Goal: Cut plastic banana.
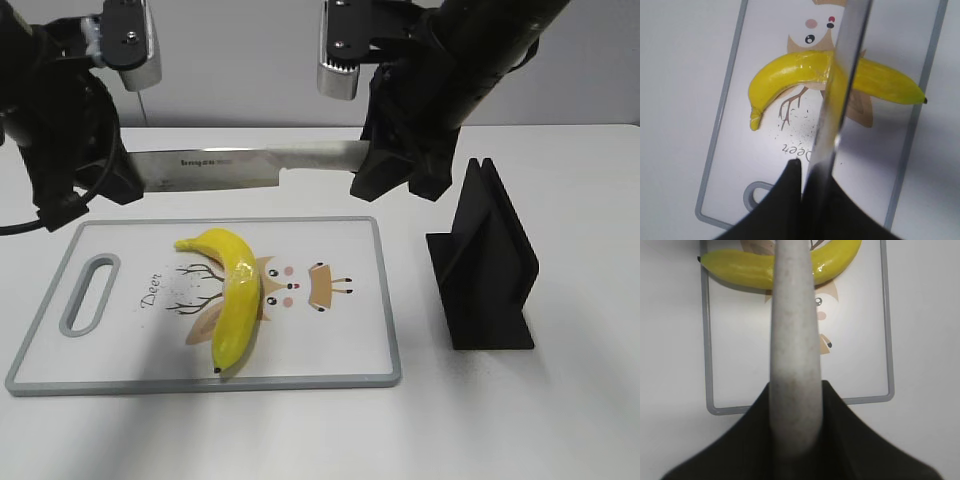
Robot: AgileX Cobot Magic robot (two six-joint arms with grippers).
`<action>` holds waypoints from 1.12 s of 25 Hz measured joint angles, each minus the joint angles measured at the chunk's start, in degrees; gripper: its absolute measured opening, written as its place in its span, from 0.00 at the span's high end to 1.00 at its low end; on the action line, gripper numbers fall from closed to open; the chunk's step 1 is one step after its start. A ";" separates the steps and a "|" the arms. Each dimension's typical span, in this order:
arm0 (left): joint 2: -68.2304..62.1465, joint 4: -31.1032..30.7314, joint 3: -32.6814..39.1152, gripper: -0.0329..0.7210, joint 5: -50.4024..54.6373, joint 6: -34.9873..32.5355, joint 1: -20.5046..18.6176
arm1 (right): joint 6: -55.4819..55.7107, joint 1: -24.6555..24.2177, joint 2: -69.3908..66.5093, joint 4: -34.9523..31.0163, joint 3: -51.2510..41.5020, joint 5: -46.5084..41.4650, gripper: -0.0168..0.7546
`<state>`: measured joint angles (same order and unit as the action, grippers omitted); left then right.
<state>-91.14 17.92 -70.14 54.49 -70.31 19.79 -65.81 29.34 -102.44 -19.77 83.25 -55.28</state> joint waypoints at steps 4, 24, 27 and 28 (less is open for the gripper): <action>0.06 0.43 -0.04 0.92 0.98 -0.22 0.00 | -0.06 0.00 0.06 -0.07 -0.02 -0.63 0.76; 6.19 -24.49 -0.32 0.09 2.91 42.03 -0.69 | 18.89 -0.17 0.06 1.38 1.81 -6.81 0.77; 6.27 -26.64 -0.38 0.10 10.30 53.12 -0.94 | 27.63 -0.17 0.06 1.48 2.98 -7.54 0.77; 6.27 -26.84 -0.38 0.11 12.64 55.90 -0.99 | 29.85 -0.17 0.06 1.48 3.06 -8.24 0.77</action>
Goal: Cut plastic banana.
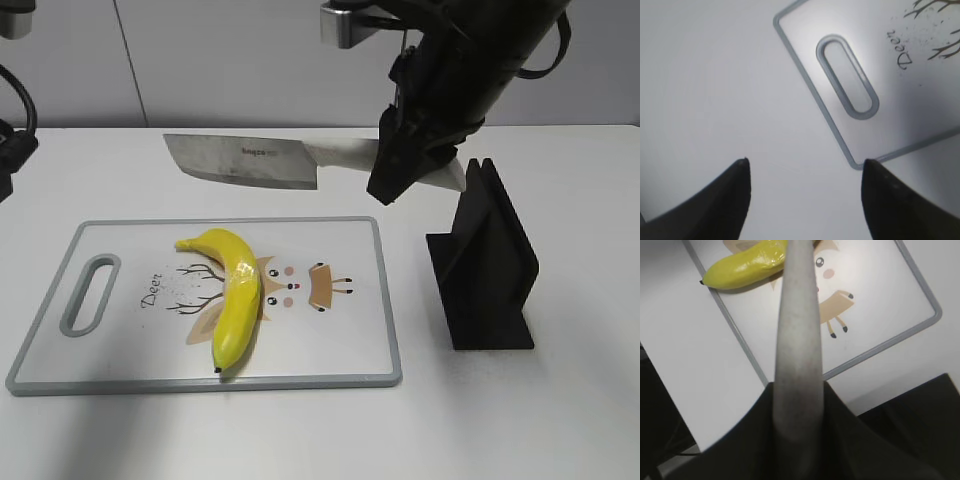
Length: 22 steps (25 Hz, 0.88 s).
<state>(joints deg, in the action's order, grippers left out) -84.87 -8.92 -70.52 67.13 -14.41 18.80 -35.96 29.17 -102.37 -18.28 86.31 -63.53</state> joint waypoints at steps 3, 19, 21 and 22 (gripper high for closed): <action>0.55 -0.31 0.16 0.13 2.10 5.76 -0.04 | 6.66 0.00 0.16 -0.05 -0.08 -2.82 0.77; 30.46 2.24 25.68 0.17 0.88 11.12 -0.04 | 37.83 0.17 23.81 6.67 -24.54 14.63 0.77; 35.39 2.24 29.12 0.17 0.94 11.12 -0.04 | 45.00 0.17 26.34 11.30 -25.09 15.14 0.77; 38.18 2.24 30.37 0.17 0.88 11.17 -0.04 | 48.17 0.17 27.25 13.31 -25.21 14.96 0.77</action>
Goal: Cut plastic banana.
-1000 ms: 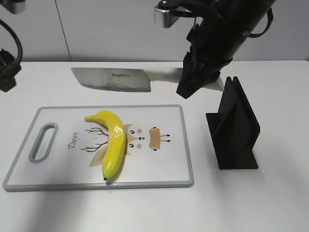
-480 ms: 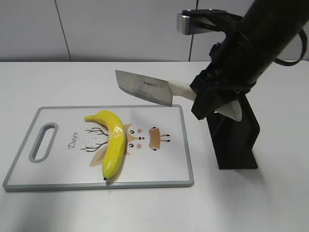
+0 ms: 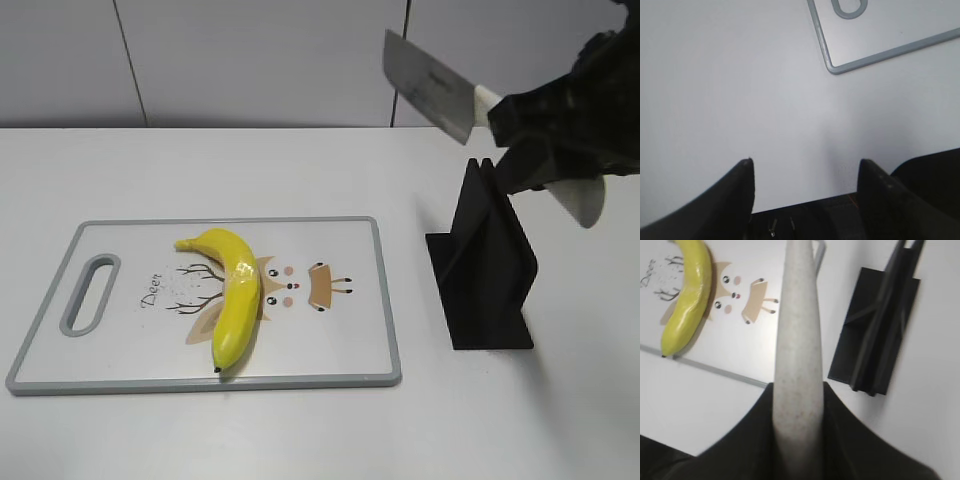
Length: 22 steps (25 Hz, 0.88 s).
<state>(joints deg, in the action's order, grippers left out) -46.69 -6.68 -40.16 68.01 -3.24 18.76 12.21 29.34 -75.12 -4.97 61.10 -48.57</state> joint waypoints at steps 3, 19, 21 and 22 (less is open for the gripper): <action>8.46 0.00 4.04 0.17 -0.09 -0.01 0.00 | 6.20 0.00 2.36 5.29 -0.22 -1.63 0.77; 46.77 -0.26 9.46 0.17 -0.38 -1.74 0.00 | 18.96 0.00 3.19 13.48 -9.55 -0.91 0.77; 46.99 -0.28 10.00 0.17 0.07 -2.08 0.00 | 19.00 0.00 3.14 13.43 -10.12 0.36 0.77; 47.01 -0.28 10.51 0.17 0.00 -2.24 0.00 | 19.02 0.00 3.08 13.49 -10.19 0.52 0.77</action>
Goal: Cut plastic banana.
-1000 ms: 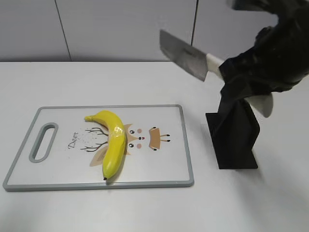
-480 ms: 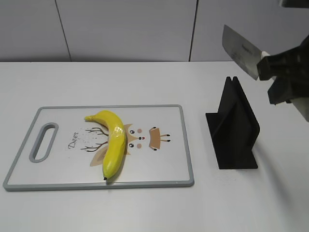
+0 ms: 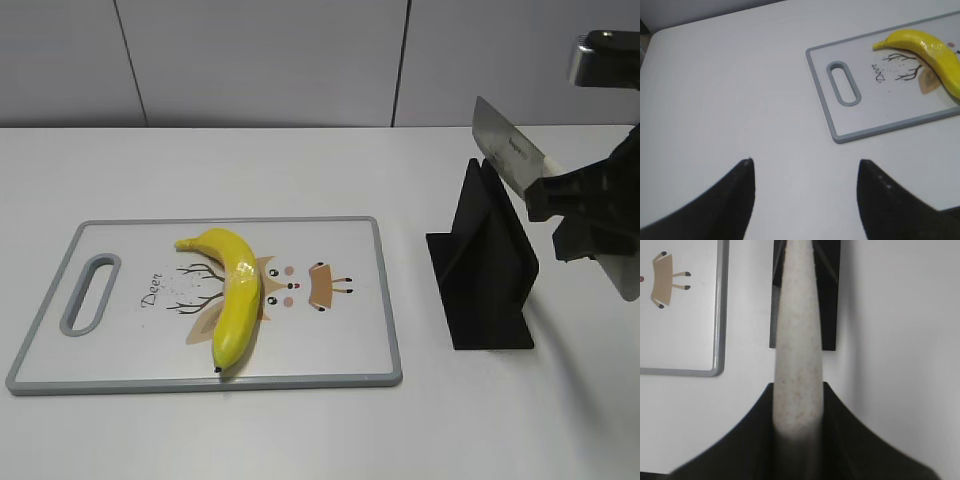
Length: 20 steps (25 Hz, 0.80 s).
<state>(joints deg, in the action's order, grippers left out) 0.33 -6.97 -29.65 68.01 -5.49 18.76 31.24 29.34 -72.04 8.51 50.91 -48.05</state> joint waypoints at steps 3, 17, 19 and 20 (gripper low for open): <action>0.00 0.00 1.19 0.18 -1.74 -0.19 0.00 | 0.05 0.00 -0.61 0.14 -0.07 0.53 0.77; 0.00 -1.00 3.07 0.22 -5.91 -0.19 0.00 | 0.28 0.00 -7.29 -0.08 -0.07 1.27 0.77; 0.00 -1.06 3.07 0.22 -5.95 -0.19 -0.68 | 0.88 0.00 -8.76 -0.26 -0.07 1.48 0.77; 0.00 -1.11 3.07 0.22 -5.95 -0.19 -1.56 | 1.09 0.00 -9.44 -0.26 -0.07 1.66 0.77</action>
<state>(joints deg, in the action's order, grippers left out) 0.33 -8.08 -26.58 62.06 -5.68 17.20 32.33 29.34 -81.48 8.26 50.84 -46.39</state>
